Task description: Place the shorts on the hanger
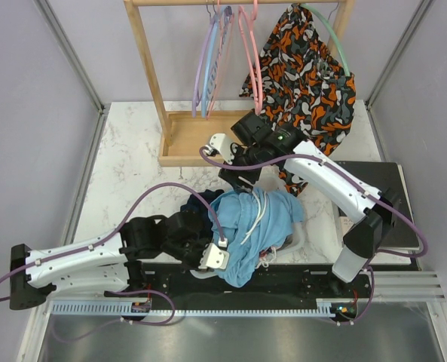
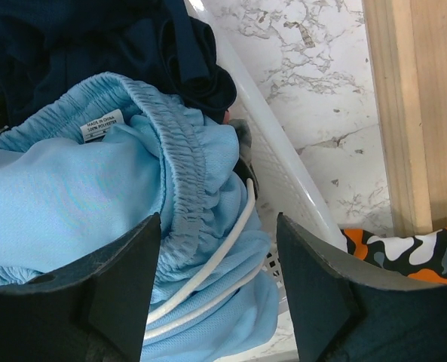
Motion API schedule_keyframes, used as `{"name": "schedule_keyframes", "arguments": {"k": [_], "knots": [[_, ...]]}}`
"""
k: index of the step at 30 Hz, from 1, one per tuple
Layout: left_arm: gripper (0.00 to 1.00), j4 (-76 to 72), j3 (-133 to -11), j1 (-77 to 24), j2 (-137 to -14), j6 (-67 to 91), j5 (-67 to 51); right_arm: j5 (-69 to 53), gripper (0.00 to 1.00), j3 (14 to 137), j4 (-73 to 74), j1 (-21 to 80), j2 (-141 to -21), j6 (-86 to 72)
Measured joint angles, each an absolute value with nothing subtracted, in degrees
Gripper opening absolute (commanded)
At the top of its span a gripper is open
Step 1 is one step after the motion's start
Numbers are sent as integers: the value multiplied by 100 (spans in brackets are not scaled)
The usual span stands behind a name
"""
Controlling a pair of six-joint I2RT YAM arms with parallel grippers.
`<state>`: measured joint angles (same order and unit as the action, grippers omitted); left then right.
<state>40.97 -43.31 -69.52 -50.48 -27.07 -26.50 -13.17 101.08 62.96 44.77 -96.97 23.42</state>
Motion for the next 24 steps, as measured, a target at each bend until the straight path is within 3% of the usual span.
{"name": "schedule_keyframes", "arguments": {"k": [14,20,23,24], "knots": [[2,4062,-4235,-6952,-4980,-2707,-2561,-1004,72,10328,6654,4882,-9885,2635],[2,4051,-4209,-6952,-4941,-2707,-2550,-526,54,10337,6702,5063,-10025,2685],[2,4036,-4165,-6952,-4880,-2707,-2508,-303,41,10335,6790,5061,-10038,2707],[2,4034,-4154,-6949,-4866,-2707,-2488,-235,28,10335,6831,5061,-10036,2716]]}}
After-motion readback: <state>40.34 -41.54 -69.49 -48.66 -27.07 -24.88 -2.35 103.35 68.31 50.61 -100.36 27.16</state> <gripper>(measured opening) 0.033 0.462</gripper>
